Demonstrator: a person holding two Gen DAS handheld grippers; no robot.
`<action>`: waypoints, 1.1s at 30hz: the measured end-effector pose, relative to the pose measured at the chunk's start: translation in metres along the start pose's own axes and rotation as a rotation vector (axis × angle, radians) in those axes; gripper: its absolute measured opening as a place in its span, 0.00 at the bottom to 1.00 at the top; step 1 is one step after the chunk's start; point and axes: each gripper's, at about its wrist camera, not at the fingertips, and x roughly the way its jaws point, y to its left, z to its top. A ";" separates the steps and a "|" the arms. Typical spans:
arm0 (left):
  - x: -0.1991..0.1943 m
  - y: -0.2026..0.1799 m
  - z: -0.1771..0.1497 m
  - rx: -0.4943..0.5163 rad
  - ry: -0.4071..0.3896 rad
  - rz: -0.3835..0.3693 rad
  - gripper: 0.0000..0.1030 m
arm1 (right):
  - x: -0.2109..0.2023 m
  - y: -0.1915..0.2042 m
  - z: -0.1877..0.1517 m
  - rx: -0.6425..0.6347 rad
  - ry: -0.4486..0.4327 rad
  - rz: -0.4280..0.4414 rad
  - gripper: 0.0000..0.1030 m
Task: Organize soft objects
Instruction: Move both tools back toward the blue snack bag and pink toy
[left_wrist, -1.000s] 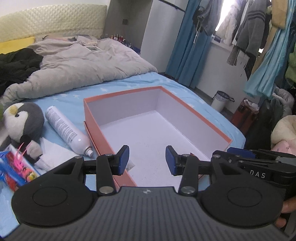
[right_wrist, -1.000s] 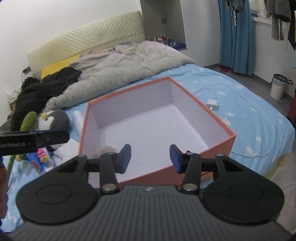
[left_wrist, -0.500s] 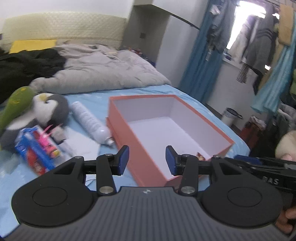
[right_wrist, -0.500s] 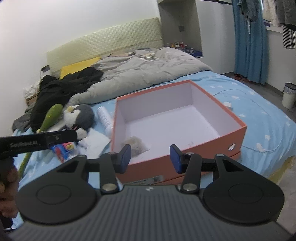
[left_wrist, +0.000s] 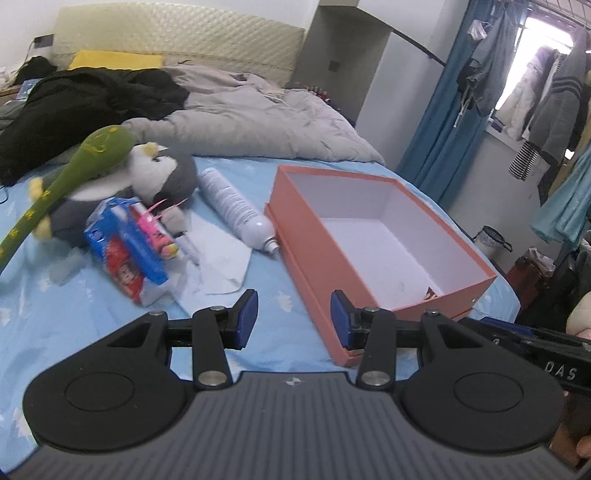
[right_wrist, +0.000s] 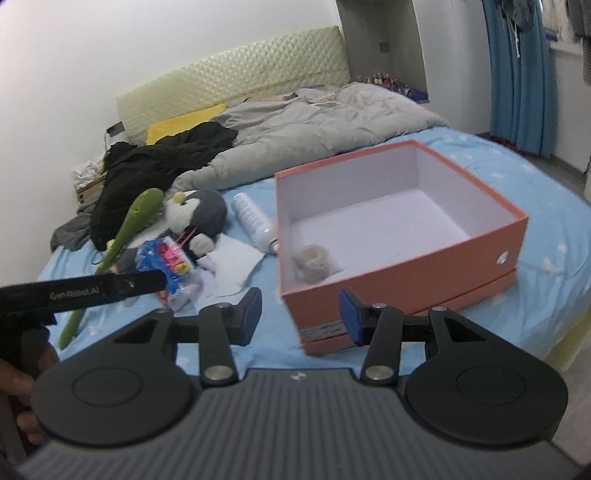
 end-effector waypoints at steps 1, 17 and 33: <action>-0.002 0.003 -0.002 -0.005 0.000 0.005 0.48 | 0.001 0.004 -0.002 -0.010 0.002 0.007 0.48; -0.048 0.075 -0.029 -0.112 -0.032 0.154 0.48 | 0.033 0.079 -0.012 -0.132 0.082 0.154 0.48; -0.037 0.104 -0.054 -0.271 -0.063 0.210 0.48 | 0.065 0.104 -0.029 -0.181 0.209 0.256 0.48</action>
